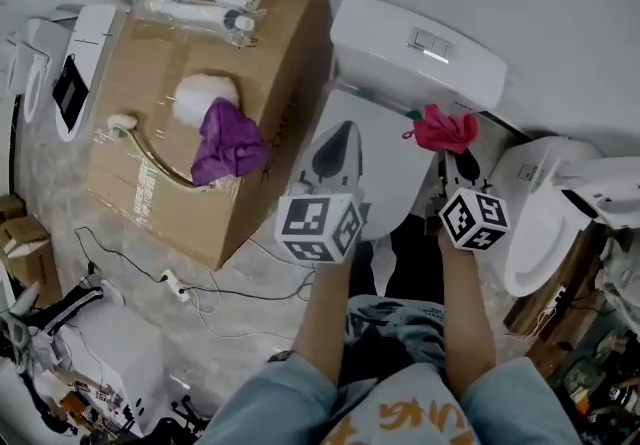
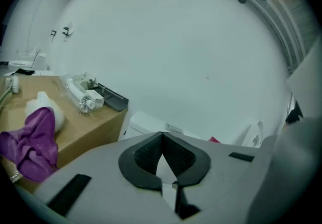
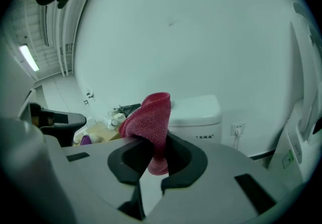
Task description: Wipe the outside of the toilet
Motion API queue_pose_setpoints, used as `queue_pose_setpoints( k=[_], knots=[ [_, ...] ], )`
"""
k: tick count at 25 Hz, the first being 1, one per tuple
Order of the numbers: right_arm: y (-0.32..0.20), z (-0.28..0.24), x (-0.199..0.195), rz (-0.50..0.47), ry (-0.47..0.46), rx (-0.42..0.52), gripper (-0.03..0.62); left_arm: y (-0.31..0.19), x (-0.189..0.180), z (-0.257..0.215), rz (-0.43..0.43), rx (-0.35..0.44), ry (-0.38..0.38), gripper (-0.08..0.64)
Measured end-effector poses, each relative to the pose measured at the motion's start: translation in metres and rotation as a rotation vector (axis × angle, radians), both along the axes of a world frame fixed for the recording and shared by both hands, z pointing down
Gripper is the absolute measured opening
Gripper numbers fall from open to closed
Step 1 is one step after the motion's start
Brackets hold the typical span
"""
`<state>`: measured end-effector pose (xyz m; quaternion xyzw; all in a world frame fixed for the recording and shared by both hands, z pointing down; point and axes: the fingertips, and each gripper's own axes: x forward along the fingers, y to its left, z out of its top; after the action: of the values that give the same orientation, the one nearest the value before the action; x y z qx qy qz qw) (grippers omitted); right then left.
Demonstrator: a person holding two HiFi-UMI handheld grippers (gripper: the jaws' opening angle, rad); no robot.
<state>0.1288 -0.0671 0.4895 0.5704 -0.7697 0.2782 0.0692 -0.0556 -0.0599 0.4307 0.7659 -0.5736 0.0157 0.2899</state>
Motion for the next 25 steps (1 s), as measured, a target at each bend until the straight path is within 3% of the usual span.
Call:
queue_pose_setpoints(
  k=[3, 5, 12, 17, 25],
  knots=[
    [0.004, -0.045, -0.022, -0.04, 0.001, 0.055, 0.066, 0.008, -0.023, -0.039, -0.107, 0.045, 0.104, 0.025],
    [0.003, -0.076, -0.032, -0.057, 0.02, 0.095, 0.066, 0.01, -0.032, -0.062, -0.135, 0.083, 0.119, 0.025],
    [0.001, -0.204, -0.063, -0.139, 0.055, 0.316, 0.066, 0.007, -0.042, -0.18, -0.021, 0.287, 0.012, 0.025],
    [0.004, -0.28, -0.083, -0.199, 0.042, 0.465, 0.066, 0.014, -0.044, -0.25, 0.025, 0.421, -0.131, 0.025],
    [0.002, -0.336, -0.112, -0.214, 0.055, 0.571, 0.067, 0.017, -0.059, -0.29, 0.037, 0.486, -0.26, 0.025]
  ],
)
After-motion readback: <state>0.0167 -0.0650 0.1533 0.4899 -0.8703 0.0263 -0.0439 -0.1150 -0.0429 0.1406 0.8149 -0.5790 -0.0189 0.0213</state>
